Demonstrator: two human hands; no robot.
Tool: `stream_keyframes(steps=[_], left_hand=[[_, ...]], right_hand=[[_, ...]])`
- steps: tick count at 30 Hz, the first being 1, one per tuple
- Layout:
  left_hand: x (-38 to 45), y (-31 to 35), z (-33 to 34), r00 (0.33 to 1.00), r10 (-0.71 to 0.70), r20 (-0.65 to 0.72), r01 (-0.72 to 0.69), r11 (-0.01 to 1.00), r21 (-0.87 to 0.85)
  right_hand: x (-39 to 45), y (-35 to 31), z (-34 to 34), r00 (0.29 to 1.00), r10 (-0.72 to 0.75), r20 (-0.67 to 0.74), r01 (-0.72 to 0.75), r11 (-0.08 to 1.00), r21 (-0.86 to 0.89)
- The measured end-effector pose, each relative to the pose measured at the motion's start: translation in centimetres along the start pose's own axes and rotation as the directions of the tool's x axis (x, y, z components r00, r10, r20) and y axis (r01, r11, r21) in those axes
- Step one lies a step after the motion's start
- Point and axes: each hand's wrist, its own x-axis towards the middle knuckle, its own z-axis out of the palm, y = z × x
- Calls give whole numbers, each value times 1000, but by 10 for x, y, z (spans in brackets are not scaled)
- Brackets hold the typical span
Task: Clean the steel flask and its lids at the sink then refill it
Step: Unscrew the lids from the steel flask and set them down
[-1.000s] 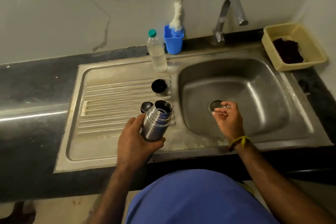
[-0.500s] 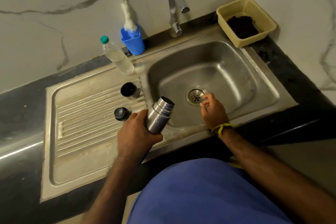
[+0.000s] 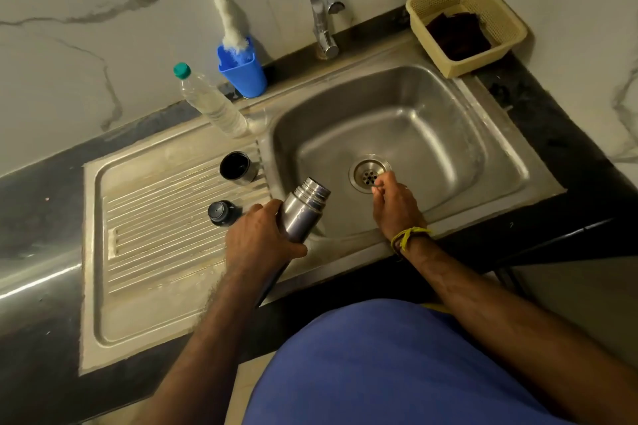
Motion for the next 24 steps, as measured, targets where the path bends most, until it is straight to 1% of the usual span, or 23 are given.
stream_keyframes(steps=[9, 16, 24], left_hand=[[11, 8, 3, 999, 19, 50, -22, 997, 75], [15, 6, 8, 995, 34, 99, -46, 991, 127], [19, 0, 18, 988, 45, 150, -62, 992, 114]], right_hand=[[-1, 0, -1, 1000, -4, 18, 4, 1000, -10], [-2, -3, -2, 1000, 10, -11, -10, 1000, 13], [0, -3, 0, 999, 31, -29, -31, 999, -12]])
